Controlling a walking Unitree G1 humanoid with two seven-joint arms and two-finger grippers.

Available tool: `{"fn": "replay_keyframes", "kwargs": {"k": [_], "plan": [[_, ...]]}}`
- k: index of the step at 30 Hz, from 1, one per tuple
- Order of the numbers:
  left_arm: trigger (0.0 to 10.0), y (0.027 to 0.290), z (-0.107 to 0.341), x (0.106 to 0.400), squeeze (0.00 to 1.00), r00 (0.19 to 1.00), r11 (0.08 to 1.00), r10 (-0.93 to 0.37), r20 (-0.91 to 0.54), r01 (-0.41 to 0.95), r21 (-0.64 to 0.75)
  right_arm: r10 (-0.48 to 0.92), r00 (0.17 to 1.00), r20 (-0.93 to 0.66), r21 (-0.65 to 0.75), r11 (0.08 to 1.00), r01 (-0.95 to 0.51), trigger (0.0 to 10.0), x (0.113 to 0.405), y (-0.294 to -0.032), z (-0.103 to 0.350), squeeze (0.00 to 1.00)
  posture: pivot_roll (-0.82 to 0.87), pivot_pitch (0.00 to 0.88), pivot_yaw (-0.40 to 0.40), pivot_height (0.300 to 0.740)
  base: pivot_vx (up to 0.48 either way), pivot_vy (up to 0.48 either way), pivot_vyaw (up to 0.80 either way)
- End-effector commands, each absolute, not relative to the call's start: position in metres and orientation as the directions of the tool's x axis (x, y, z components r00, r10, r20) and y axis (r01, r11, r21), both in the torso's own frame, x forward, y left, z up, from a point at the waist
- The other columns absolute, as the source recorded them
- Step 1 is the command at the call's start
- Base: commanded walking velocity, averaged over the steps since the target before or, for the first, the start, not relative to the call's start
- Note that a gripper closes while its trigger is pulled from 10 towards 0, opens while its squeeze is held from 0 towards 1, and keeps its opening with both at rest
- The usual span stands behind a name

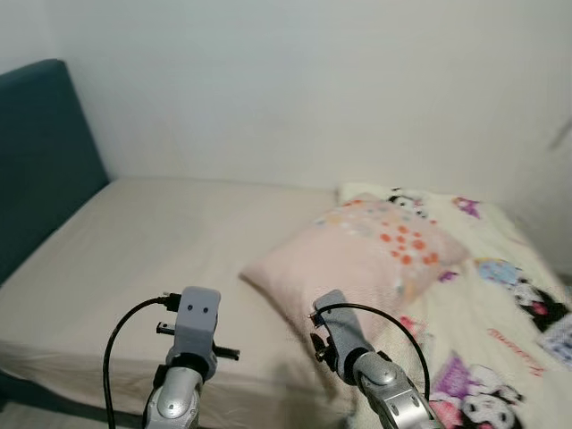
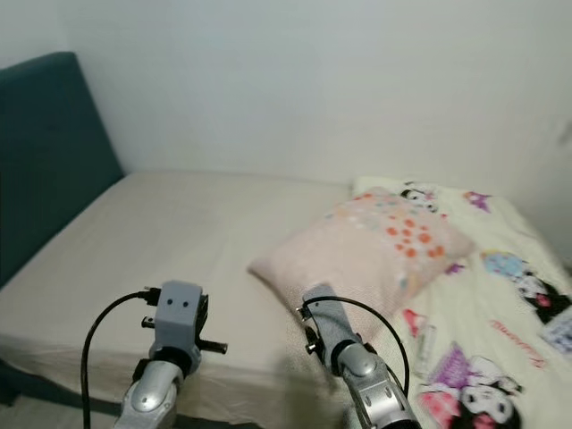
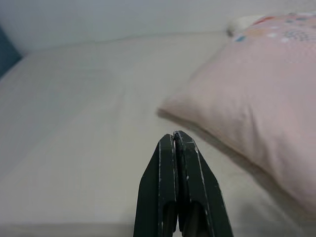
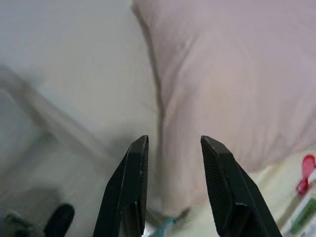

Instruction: Clean up the room

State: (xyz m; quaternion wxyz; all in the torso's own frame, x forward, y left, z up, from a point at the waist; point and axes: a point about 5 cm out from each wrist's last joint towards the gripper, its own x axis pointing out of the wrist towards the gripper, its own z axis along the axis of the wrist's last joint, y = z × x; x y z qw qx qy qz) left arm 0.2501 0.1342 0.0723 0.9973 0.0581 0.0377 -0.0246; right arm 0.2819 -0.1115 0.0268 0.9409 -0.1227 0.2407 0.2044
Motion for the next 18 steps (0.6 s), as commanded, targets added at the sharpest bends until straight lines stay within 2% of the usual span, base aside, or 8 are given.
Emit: {"fn": "replay_keyframes", "kwargs": {"k": [1,14,18], "plan": [[10.0,0.1352,0.069,0.2483,0.0,0.995,0.991,-0.04,-0.095,0.051,0.123,0.326,0.8,-0.504,-0.134,0.885,-0.446,10.0,0.2814,-0.1115,0.0263,0.0,0.0,0.0,-0.054,0.74,0.0,-0.446,0.0],[10.0,0.1354,0.0689,0.2487,0.0,0.995,0.991,-0.036,-0.097,0.048,0.122,0.323,0.803,-0.501,-0.133,0.888,-0.44,10.0,0.2816,-0.1116,0.0268,0.0,-0.01,0.0,-0.055,0.74,0.0,-0.444,0.0],[10.0,0.134,0.0675,0.2489,0.0,0.992,0.989,-0.055,-0.11,0.069,0.133,0.321,0.804,-0.5,-0.133,0.889,-0.438,10.0,0.2818,-0.112,0.0272,0.0,-0.01,0.0,-0.056,0.74,0.0,0.0,0.0]]}}
